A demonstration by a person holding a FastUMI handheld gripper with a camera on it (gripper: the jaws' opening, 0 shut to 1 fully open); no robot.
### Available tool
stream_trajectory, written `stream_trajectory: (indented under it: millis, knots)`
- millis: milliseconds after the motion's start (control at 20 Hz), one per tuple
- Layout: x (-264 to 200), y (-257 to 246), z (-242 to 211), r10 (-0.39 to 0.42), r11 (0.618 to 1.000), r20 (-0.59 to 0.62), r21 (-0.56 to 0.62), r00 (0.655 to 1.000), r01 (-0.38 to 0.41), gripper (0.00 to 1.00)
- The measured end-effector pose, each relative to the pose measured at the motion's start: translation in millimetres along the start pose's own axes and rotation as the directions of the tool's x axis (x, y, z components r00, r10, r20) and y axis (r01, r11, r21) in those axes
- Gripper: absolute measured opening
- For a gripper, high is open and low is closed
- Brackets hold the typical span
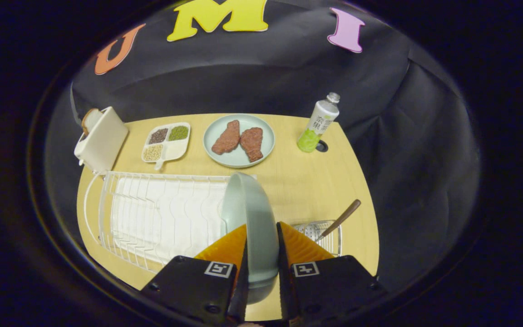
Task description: Take the plate from the dish rack, then take the spoon from the basket and place it into the plate.
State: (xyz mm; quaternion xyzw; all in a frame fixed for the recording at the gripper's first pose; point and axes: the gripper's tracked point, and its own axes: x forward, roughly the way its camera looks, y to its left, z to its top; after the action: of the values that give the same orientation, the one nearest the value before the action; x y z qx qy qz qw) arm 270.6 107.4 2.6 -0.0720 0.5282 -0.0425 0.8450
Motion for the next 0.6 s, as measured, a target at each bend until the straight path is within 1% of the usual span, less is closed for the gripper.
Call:
stream_trajectory:
  millis: [250,300,400,450,600]
  knots:
    - [-24,-5,13,-0.107,0.993,0.054,-0.051,0.993,0.11,0.33]
    - [-31,-2,15,-0.105,0.992,0.068,-0.064,0.992,0.109,0.33]
    - [-46,5,12,-0.073,0.993,0.095,-0.085,0.993,0.082,0.3]
    - [-54,9,9,-0.041,0.995,0.108,-0.089,0.993,0.051,0.29]
    - [-76,18,-22,0.107,0.993,0.134,-0.07,0.985,-0.098,0.29]
